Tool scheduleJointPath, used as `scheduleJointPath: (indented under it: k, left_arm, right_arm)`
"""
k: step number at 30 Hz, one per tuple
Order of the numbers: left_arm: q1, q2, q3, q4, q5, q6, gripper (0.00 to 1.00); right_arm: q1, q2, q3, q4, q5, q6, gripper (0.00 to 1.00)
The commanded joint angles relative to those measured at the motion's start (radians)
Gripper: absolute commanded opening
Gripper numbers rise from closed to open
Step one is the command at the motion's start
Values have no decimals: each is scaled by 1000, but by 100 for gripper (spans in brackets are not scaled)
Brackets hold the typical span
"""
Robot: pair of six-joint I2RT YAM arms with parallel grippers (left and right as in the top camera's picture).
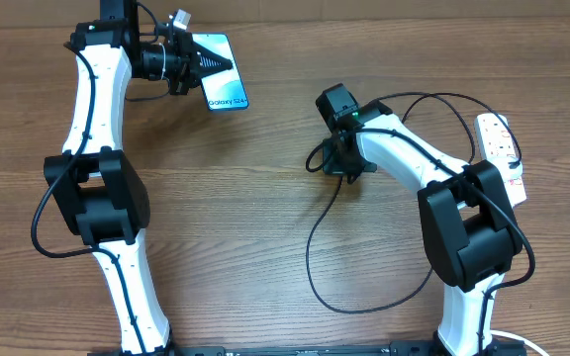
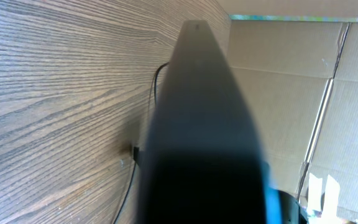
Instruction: Plug charger to phone and switch on socket
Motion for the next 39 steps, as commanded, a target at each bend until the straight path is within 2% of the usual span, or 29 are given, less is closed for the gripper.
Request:
scheduleJointPath:
  k: [1, 3, 7, 10, 27, 32, 39]
  left_arm:
    - [-10, -16, 21, 0, 24, 16, 4]
    - [-10, -16, 21, 0, 24, 16, 4]
    - [-10, -16, 21, 0, 24, 16, 4]
    - [-10, -16, 21, -1, 24, 16, 4]
    - [-10, -16, 21, -2, 24, 16, 4]
    - [-10, -16, 21, -2, 24, 16, 4]
    - [-10, -16, 21, -1, 24, 16, 4]
  right_arm:
    - [0, 12, -39, 20, -12, 0, 4]
    - [-1, 12, -41, 19, -12, 0, 5]
    - [-1, 12, -42, 11, -14, 0, 18]
    - [-1, 12, -53, 12, -16, 0, 19]
    - [-5, 12, -55, 48, -8, 0, 18]
    - [-5, 12, -55, 57, -8, -1, 6]
    - [-4, 12, -55, 58, -8, -9, 4]
